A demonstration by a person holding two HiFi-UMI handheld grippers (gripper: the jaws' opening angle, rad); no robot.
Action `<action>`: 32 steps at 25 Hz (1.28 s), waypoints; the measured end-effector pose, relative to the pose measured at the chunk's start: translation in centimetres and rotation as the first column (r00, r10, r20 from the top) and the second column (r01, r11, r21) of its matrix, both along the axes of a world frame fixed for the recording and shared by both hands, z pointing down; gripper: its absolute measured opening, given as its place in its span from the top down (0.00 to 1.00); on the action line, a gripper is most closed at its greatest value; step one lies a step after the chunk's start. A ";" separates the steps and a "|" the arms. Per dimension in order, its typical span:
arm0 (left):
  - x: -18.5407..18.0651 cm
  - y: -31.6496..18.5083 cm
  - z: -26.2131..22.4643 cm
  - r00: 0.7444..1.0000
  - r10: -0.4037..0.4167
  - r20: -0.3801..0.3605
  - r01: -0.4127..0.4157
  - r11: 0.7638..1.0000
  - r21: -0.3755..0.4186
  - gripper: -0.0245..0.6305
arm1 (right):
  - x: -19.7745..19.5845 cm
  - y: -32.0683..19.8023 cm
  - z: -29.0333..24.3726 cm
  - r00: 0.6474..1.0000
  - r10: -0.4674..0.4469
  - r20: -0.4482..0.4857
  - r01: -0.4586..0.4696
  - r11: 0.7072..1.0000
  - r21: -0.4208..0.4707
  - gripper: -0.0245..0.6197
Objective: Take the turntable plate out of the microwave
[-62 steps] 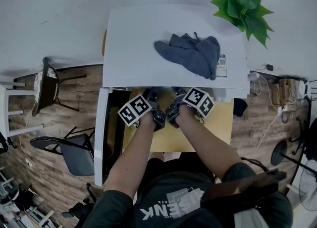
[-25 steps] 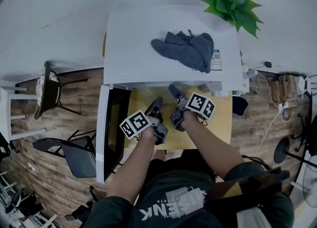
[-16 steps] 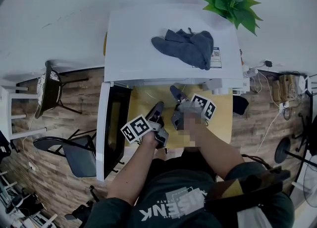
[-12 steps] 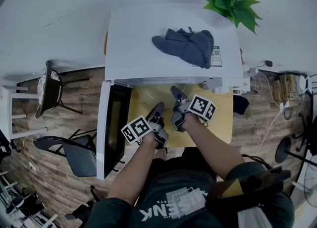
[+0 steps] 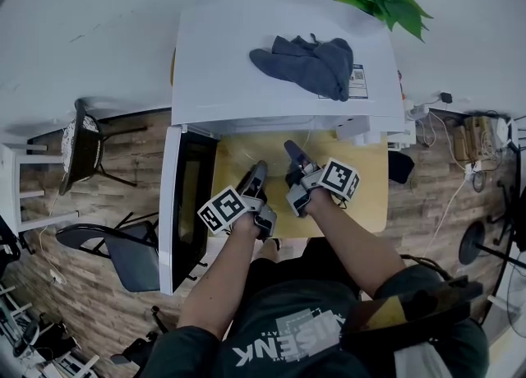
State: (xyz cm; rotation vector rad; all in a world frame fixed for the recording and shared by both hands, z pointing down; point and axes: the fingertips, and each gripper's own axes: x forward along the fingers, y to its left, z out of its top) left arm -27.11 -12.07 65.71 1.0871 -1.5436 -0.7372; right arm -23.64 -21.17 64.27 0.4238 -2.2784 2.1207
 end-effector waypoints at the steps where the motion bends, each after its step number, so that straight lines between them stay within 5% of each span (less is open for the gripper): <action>1: -0.5 0.0 0.1 1.000 -0.021 -0.007 0.021 1.000 0.004 0.76 | 0.2 0.2 0.0 1.000 0.000 0.002 0.000 1.000 -0.003 0.89; 6: -2.2 -1.1 0.3 0.999 -0.040 0.003 0.040 0.999 0.028 0.73 | 1.3 0.8 0.0 1.000 -0.001 0.012 0.002 1.000 -0.027 0.90; 17: -1.5 -1.8 -0.4 0.996 -0.066 -0.056 0.074 0.986 0.151 0.84 | 1.6 1.3 -0.7 0.998 -0.043 0.053 0.044 0.999 -0.021 0.90; 25: -0.6 -0.8 -1.1 0.995 -0.097 0.012 0.094 0.982 0.163 0.85 | 1.9 1.9 -1.8 0.990 -0.088 0.114 0.087 0.996 0.018 0.90; 29: 0.0 -0.2 -2.1 0.992 -0.121 0.024 0.114 0.976 0.184 0.86 | 3.2 2.5 -1.0 0.994 -0.110 0.023 0.110 0.994 0.025 0.89; 32: 1.3 -0.3 -3.6 0.986 -0.155 -0.062 0.166 0.955 0.248 0.86 | 3.7 2.9 -1.6 0.989 -0.143 0.025 0.141 0.988 0.057 0.88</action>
